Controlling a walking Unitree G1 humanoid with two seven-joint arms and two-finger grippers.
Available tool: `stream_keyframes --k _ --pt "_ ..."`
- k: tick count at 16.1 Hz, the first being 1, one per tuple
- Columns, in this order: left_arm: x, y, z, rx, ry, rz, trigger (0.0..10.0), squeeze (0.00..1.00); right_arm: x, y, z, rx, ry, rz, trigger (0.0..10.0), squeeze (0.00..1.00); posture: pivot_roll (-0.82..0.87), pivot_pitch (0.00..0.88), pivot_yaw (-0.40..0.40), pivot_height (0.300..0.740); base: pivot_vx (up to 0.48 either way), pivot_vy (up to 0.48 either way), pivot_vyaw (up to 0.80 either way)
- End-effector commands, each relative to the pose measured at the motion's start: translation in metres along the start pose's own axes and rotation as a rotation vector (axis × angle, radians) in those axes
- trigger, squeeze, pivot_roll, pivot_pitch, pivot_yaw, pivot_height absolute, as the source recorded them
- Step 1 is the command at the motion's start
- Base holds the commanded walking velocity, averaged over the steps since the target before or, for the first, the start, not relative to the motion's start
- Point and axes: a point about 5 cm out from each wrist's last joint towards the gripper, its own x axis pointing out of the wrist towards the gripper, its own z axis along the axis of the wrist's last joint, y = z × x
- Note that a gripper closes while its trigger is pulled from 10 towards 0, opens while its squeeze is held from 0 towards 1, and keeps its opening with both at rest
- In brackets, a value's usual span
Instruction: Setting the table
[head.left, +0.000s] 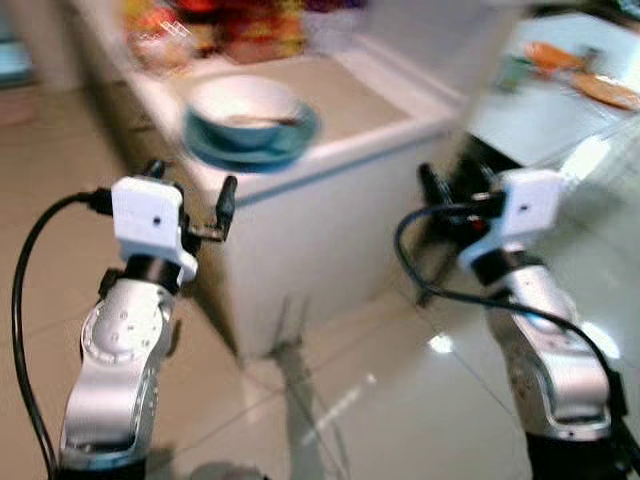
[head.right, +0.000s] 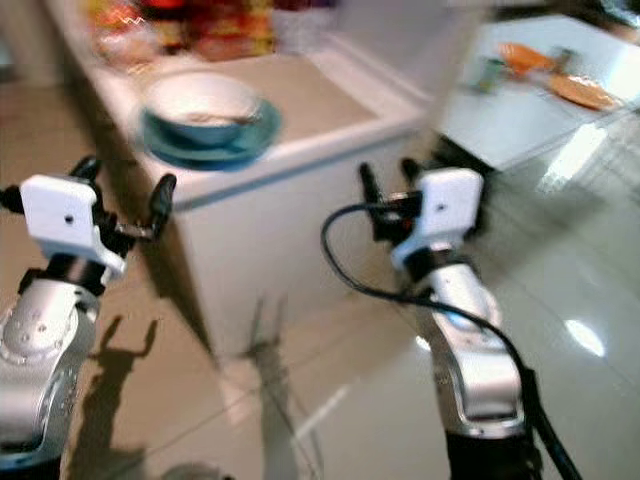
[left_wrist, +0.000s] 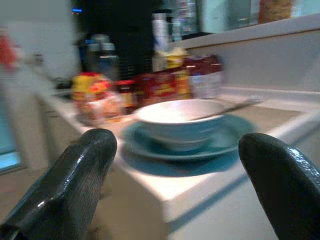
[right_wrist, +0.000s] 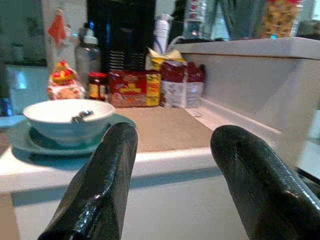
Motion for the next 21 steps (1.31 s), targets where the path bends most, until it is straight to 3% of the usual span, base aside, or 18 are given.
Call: stream_keyframes --k 1,6,13,17,19,20,21 --pt "0.004 -0.001 0.004 0.024 -0.005 -0.014 10.0 0.00 0.004 -0.004 0.007 -0.004 -0.023 0.000 10.0 0.00 0.14 0.001 -0.086 0.740 0.480 0.000 0.80" --pt "0.012 -0.002 0.009 0.039 -0.012 -0.030 10.0 0.00 0.020 -0.028 0.026 -0.077 -0.004 0.004 10.0 0.00 0.13 0.000 -0.076 0.740 0.480 0.000 0.80" --pt "0.010 0.000 0.008 0.039 -0.001 -0.016 10.0 0.00 0.028 -0.030 0.051 -0.183 0.015 0.180 10.0 0.00 0.13 0.000 -0.086 0.740 0.480 0.000 0.80" --pt "0.006 -0.015 0.007 -0.002 0.005 -0.174 10.0 0.00 0.031 -0.041 0.068 -0.109 0.045 0.110 10.0 0.00 0.11 0.013 -0.082 0.740 0.000 0.000 0.00" --pt "0.004 -0.019 0.011 -0.013 -0.010 -0.241 10.0 0.00 0.029 -0.048 0.068 -0.013 0.166 0.078 10.0 0.00 0.10 0.023 -0.082 0.740 0.000 0.000 0.00" --pt "0.004 -0.020 0.011 -0.015 -0.006 -0.259 10.0 0.00 0.026 -0.051 0.070 -0.004 0.201 0.074 10.0 1.00 0.09 0.031 -0.081 0.740 0.000 0.000 0.00" --pt "0.004 -0.021 0.011 -0.017 -0.004 -0.265 10.0 0.00 0.024 -0.052 0.071 -0.006 0.213 0.072 10.0 1.00 0.09 0.031 -0.081 0.740 0.000 0.000 0.00"
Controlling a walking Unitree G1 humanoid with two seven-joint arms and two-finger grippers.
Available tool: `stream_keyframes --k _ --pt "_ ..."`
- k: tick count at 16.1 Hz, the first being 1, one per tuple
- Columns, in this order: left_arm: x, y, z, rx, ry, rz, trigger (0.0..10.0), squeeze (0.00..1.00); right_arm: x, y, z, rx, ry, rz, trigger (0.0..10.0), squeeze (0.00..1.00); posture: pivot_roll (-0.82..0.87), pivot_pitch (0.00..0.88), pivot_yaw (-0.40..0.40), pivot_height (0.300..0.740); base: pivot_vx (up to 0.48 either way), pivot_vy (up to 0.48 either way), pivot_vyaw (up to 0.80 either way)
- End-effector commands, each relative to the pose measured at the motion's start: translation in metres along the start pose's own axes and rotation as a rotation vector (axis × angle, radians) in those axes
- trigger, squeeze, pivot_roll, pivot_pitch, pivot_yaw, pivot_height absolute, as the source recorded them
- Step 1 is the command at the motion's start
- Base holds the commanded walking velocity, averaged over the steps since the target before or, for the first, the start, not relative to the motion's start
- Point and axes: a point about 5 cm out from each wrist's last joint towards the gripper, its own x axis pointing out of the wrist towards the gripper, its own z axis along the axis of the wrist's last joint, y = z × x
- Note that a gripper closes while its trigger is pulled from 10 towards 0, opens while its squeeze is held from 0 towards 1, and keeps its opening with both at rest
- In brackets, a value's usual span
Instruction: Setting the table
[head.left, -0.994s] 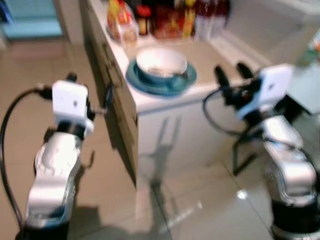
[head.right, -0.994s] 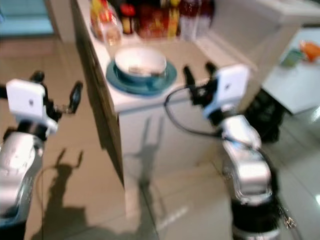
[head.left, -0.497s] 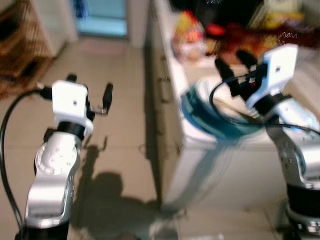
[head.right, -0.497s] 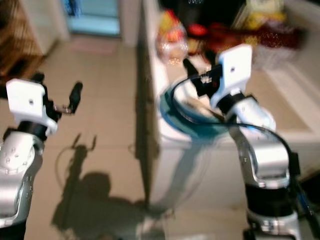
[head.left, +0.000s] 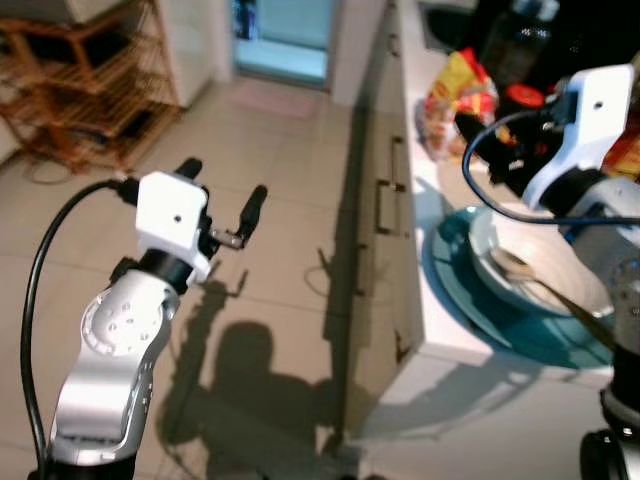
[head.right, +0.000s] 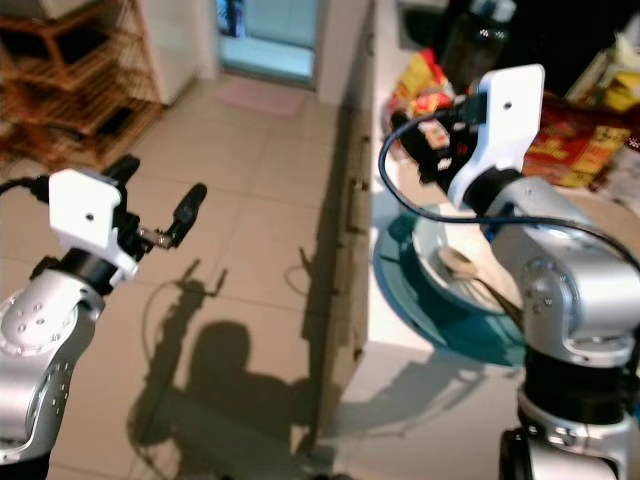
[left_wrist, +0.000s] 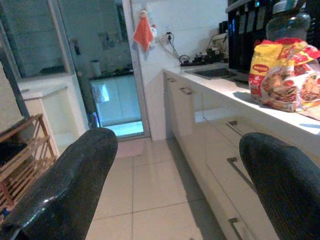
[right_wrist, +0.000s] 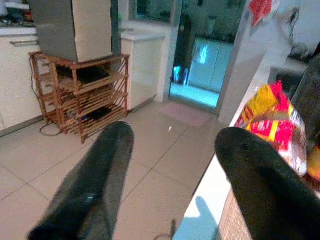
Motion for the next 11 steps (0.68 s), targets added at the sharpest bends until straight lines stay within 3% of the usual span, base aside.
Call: stream_keyframes --k 1,2,4,5,6,8,9,11 --pt "0.003 -0.008 0.007 -0.009 -0.025 -0.052 10.0 0.00 -0.009 -0.009 0.005 0.007 0.008 -0.054 10.0 1.00 0.09 0.032 -0.080 0.740 0.000 0.000 0.00" --pt "0.004 -0.011 0.006 0.003 -0.013 -0.072 10.0 0.00 -0.015 -0.012 0.002 0.075 0.073 -0.117 10.0 1.00 0.08 0.040 -0.070 0.740 0.000 0.000 0.00" --pt "0.004 -0.013 0.005 0.003 -0.009 -0.098 10.0 0.00 -0.020 -0.017 0.004 0.091 0.134 -0.184 10.0 1.00 0.07 0.043 -0.062 0.740 0.000 0.000 0.00" --pt "0.006 -0.015 0.006 0.003 -0.011 -0.121 10.0 0.00 -0.023 -0.019 0.004 0.092 0.228 -0.208 10.0 0.00 0.07 0.046 -0.062 0.740 0.000 0.000 0.00" --pt "0.007 -0.016 0.007 0.005 -0.015 -0.134 10.0 0.00 -0.025 -0.020 0.004 0.103 0.286 -0.210 10.0 0.00 0.07 0.048 -0.063 0.740 0.000 0.000 0.00" --pt "0.012 -0.014 0.006 0.011 0.007 -0.122 10.0 0.00 -0.026 -0.018 0.002 0.035 0.326 -0.215 10.0 0.00 0.07 0.050 -0.068 0.740 0.000 0.000 0.00" --pt "0.014 -0.013 0.004 0.011 0.022 -0.103 10.0 0.00 -0.025 -0.014 0.000 -0.023 0.313 -0.226 10.0 0.00 0.07 0.054 -0.070 0.740 0.000 0.000 0.00" --pt "0.015 -0.017 0.003 -0.004 0.023 -0.091 10.0 0.00 -0.022 -0.002 -0.001 -0.009 0.243 -0.194 10.0 0.00 0.07 0.056 -0.073 0.740 0.000 0.000 0.00"
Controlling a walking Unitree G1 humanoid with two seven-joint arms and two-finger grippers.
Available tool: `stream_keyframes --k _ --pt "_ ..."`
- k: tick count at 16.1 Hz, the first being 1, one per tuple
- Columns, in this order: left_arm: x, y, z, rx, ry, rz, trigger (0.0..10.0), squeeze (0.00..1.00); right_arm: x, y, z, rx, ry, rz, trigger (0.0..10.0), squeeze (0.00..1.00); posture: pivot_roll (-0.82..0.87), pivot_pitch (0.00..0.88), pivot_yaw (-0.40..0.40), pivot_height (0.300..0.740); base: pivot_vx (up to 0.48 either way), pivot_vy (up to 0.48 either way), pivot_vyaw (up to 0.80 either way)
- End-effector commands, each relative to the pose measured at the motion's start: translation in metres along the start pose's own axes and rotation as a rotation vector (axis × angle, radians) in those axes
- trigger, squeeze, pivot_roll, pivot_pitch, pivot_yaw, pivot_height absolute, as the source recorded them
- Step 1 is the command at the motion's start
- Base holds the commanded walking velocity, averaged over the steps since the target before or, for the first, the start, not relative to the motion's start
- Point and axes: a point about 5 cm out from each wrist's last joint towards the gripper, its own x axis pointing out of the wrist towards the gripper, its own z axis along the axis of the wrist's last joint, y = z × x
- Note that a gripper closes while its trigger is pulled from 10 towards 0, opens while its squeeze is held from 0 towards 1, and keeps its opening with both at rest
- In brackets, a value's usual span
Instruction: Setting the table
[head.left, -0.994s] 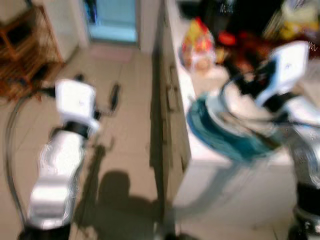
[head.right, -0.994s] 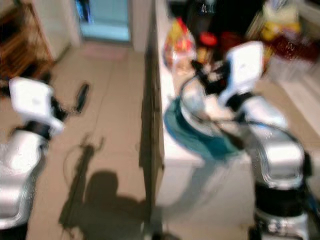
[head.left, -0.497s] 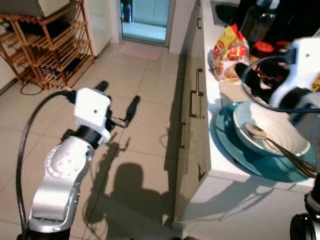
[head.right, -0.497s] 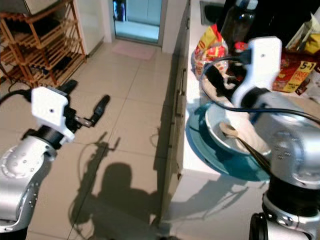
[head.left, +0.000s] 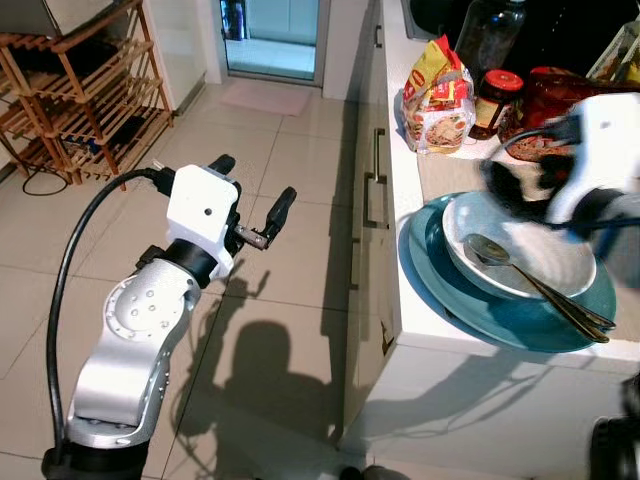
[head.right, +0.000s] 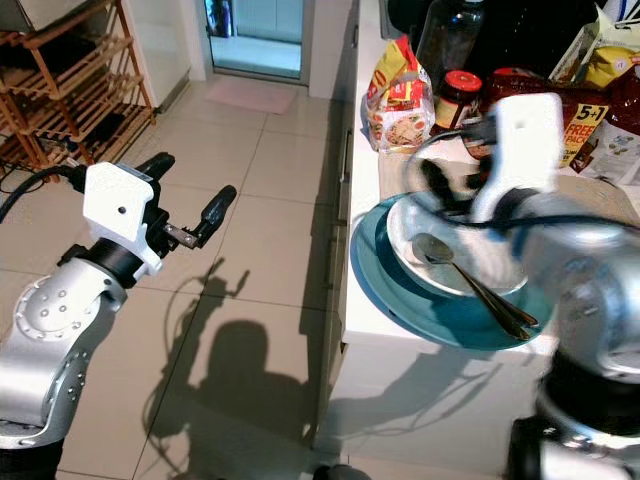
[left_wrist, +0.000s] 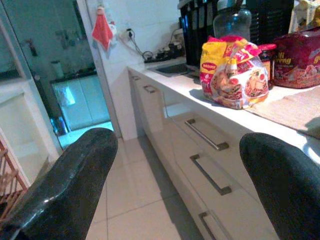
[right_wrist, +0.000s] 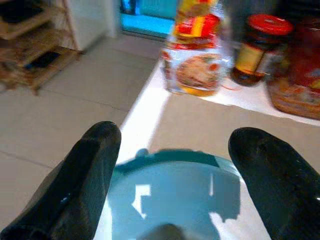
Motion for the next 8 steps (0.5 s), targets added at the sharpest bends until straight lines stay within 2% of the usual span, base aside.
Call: stream_keyframes --k 1,2,3,6,8 --pt "0.0022 -0.0036 -0.0009 -0.008 0.011 -0.003 10.0 0.00 -0.0029 0.0011 0.0028 0.011 -0.012 -0.021 10.0 0.00 0.07 0.057 -0.073 0.740 0.000 0.000 0.00" --pt "0.0049 -0.0070 0.0011 -0.013 0.007 -0.017 10.0 0.00 -0.0011 0.0057 -0.0016 0.119 0.030 -0.006 10.0 0.00 0.06 0.058 -0.072 0.740 -0.281 0.000 0.00" --pt "0.0058 -0.0078 0.0018 -0.014 0.006 -0.023 10.0 0.00 -0.0007 0.0053 -0.0029 0.114 0.062 -0.015 10.0 0.00 0.06 0.059 -0.071 0.740 -0.330 0.000 0.00" --pt "0.0067 -0.0068 0.0017 -0.009 0.006 -0.026 10.0 0.00 -0.0006 0.0020 -0.0016 0.104 0.061 -0.031 10.0 0.00 0.06 0.060 -0.070 0.740 -0.313 0.000 0.00" --pt "0.0070 -0.0070 0.0019 0.000 0.009 -0.024 10.0 0.00 -0.0010 0.0017 0.0001 0.106 0.049 -0.045 10.0 0.00 0.06 0.061 -0.069 0.740 0.000 0.000 0.00"
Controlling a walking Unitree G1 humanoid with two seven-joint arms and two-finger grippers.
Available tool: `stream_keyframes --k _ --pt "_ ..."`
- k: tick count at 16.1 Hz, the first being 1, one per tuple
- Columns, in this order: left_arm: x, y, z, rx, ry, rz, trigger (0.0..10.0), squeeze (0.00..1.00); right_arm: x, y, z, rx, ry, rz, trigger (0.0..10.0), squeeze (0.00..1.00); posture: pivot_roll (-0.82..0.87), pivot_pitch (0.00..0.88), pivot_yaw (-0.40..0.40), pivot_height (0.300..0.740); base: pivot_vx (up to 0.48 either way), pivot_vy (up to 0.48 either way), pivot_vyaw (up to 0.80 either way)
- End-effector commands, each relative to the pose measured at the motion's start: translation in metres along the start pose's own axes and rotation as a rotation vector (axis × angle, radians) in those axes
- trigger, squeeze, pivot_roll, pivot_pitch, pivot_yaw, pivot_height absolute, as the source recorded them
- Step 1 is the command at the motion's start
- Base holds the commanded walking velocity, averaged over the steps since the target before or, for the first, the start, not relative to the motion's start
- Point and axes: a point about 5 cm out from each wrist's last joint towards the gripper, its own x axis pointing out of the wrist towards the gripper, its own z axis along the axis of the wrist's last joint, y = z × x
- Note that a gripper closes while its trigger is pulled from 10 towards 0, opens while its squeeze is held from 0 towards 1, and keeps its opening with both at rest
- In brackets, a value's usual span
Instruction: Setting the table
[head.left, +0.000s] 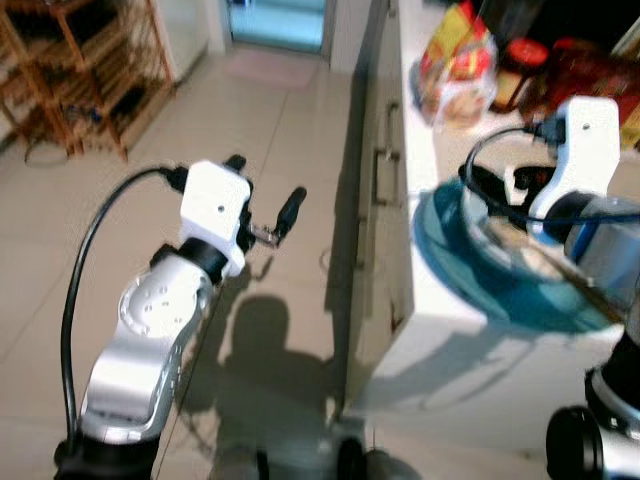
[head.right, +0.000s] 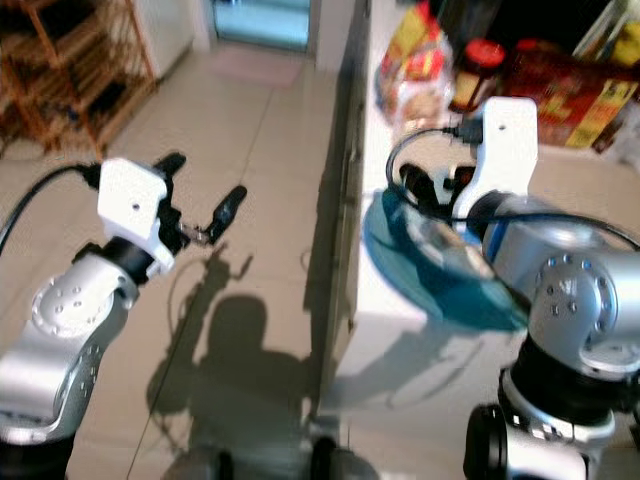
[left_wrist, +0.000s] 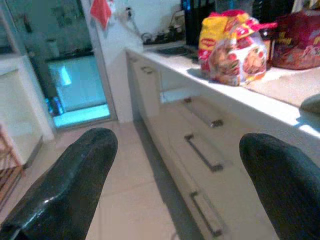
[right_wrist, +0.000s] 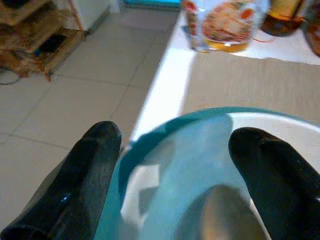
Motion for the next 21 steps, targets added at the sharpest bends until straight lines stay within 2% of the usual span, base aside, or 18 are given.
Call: stream_keyframes --k 1,6,8,11,16,21 --pt "0.001 -0.002 0.003 0.007 -0.006 -0.007 10.0 0.00 -0.003 -0.005 0.005 0.010 -0.016 -0.033 10.0 0.00 0.06 0.061 -0.069 0.740 0.000 0.000 0.00" --pt "0.004 0.003 0.009 0.022 -0.045 0.038 10.0 0.00 -0.002 -0.013 0.015 -0.002 -0.033 -0.065 10.0 0.00 0.06 0.055 -0.075 0.740 0.000 0.000 0.00" --pt "0.004 0.003 0.010 0.021 -0.047 0.035 10.0 0.00 -0.002 -0.018 0.016 0.030 0.004 -0.078 10.0 0.00 0.06 0.051 -0.077 0.740 0.000 0.000 0.00" --pt "0.004 -0.003 0.011 0.024 -0.060 -0.026 10.0 0.00 0.004 -0.033 0.005 0.093 0.148 -0.113 10.0 0.00 0.06 0.046 -0.080 0.740 0.000 0.000 0.00" --pt "0.005 -0.006 0.012 0.024 -0.067 -0.070 10.0 0.00 -0.001 -0.059 -0.007 0.089 0.245 -0.136 10.0 0.00 0.06 0.028 -0.083 0.740 0.000 0.000 0.00" --pt "0.006 -0.007 0.013 0.041 -0.071 -0.100 10.0 0.00 -0.001 -0.071 -0.016 0.158 0.345 0.004 10.0 0.00 0.06 0.015 -0.082 0.740 0.000 0.000 0.00"
